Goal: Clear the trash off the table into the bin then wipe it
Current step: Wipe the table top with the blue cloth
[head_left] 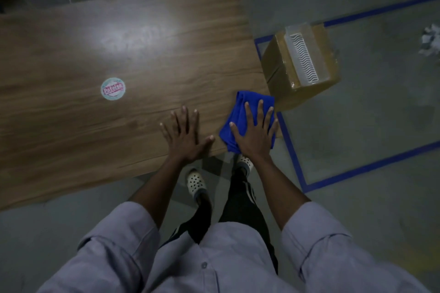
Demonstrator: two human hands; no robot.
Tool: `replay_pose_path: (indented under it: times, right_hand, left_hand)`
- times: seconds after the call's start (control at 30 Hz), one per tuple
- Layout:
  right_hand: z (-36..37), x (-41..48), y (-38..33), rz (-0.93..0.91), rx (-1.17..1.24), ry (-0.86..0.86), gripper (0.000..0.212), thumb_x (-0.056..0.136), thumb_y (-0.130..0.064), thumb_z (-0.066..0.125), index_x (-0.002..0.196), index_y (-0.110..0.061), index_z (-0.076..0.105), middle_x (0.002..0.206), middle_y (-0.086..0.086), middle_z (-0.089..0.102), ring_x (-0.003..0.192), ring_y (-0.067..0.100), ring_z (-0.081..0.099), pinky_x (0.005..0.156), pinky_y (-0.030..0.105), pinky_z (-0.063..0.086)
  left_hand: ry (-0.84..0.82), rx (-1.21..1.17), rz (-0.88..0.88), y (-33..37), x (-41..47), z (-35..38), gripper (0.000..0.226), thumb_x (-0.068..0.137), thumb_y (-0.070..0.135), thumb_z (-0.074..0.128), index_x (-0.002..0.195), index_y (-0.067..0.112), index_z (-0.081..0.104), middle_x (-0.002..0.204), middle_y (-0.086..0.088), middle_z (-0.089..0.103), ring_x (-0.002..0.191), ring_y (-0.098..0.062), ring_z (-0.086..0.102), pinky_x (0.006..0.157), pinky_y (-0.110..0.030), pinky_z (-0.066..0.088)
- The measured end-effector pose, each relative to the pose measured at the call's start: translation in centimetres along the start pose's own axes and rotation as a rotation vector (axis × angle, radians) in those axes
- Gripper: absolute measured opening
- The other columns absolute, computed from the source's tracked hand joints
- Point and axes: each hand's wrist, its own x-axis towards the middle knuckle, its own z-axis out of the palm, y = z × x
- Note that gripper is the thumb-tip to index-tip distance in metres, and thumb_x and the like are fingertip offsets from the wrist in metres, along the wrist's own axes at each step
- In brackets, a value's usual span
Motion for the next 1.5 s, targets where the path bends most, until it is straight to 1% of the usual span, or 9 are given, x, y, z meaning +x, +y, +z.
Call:
replay_pose_path:
  times: [0.2,0.4,0.53,0.77,0.87,0.97,1.13,1.3,1.5]
  right_hand:
    - [0.8,3.8,-2.0,-0.018,-0.009,0.078,0.087,0.095,-0.074,0.035,0.164,-0.029,0.01,0.172,0.009,-0.006,0.157,0.038,-0.012,0.126,0.056,-0.006]
    - [2.8,4.7,-6.2,-0.383,0.106,0.078,0.07,0.095,-0.044,0.045,0.16,-0.024,0.032,0.17,0.013,0.015,0.156,0.044,0.004,0.126,0.058,0.011]
    - [4.9,2.4,-10.1,-0.54,0.301,0.021,0.062,0.097,-0.036,0.042,0.156,-0.018,0.041,0.167,0.014,0.026,0.156,0.042,0.007,0.127,0.049,0.002]
    - [4.3,-2.7,-7.7,-0.427,0.412,0.047,0.052,0.104,-0.033,0.042,0.152,-0.017,0.048,0.164,0.007,0.035,0.156,0.033,0.021,0.125,0.057,0.017]
    - [3.1,-4.3,-3.7,-0.211,0.273,0.148,0.053,0.107,-0.043,0.036,0.157,-0.027,0.039,0.168,-0.001,0.026,0.158,0.025,0.011,0.125,0.06,0.007]
    - [1.4,-1.3,-1.3,0.015,0.17,0.261,0.057,0.106,-0.052,0.033,0.159,-0.031,0.035,0.171,0.003,0.018,0.159,0.031,0.005,0.124,0.064,0.003]
    - [1.7,6.0,-1.6,0.025,0.119,0.315,0.074,0.095,-0.064,0.05,0.159,-0.03,0.035,0.17,0.015,0.017,0.156,0.043,0.011,0.126,0.056,0.009]
    - [3.7,6.6,-7.9,-0.245,0.203,0.287,0.064,0.093,-0.035,0.058,0.154,-0.022,0.046,0.166,0.015,0.03,0.154,0.042,0.021,0.127,0.052,0.015]
    - [5.6,1.8,-12.4,-0.465,0.352,0.091,0.066,0.084,-0.023,0.049,0.15,-0.012,0.051,0.162,0.013,0.037,0.153,0.04,0.024,0.127,0.052,0.017]
  left_hand:
    - [0.091,0.024,0.013,-0.2,-0.1,0.8,0.091,0.09,0.077,0.024,0.162,0.029,-0.005,0.168,0.0,-0.023,0.152,-0.027,-0.029,0.112,-0.058,-0.027]
    - [0.14,-0.16,-0.038,-0.4,0.2,0.4,0.085,0.092,0.069,0.018,0.163,0.026,-0.002,0.17,0.009,-0.006,0.155,-0.016,-0.02,0.117,-0.048,-0.025]
    - [0.172,-0.326,-0.094,-1.1,0.4,0.2,0.085,0.09,0.071,0.013,0.162,0.029,0.002,0.17,0.011,0.003,0.152,-0.001,-0.017,0.115,-0.033,-0.026]
    - [0.293,-0.289,-0.023,-1.7,-1.1,-1.5,0.059,0.1,0.041,0.039,0.156,0.021,0.035,0.164,-0.002,0.031,0.154,-0.017,0.02,0.121,-0.044,0.013]
    - [0.393,-0.159,0.203,-1.9,-1.0,-2.1,0.06,0.085,0.027,0.055,0.143,0.012,0.054,0.154,-0.01,0.048,0.145,-0.029,0.039,0.113,-0.049,0.03]
    - [0.533,-0.28,0.165,-0.7,0.7,-3.4,0.054,0.082,0.013,0.063,0.136,0.008,0.059,0.139,-0.012,0.061,0.136,-0.03,0.047,0.106,-0.047,0.036]
    - [0.48,-0.17,0.042,-1.2,4.3,-2.8,0.052,0.092,0.032,0.055,0.141,0.015,0.052,0.16,-0.004,0.039,0.153,-0.026,0.023,0.12,-0.045,0.015]
    - [0.499,-0.286,0.003,-3.2,5.7,-1.5,0.053,0.102,0.039,0.047,0.149,0.016,0.047,0.167,-0.003,0.026,0.157,-0.024,0.011,0.126,-0.048,0.005]
    - [0.409,-0.479,0.002,-4.0,6.5,-1.8,0.07,0.103,0.042,0.043,0.16,0.007,0.022,0.168,-0.01,0.017,0.157,-0.026,0.006,0.122,-0.025,-0.011]
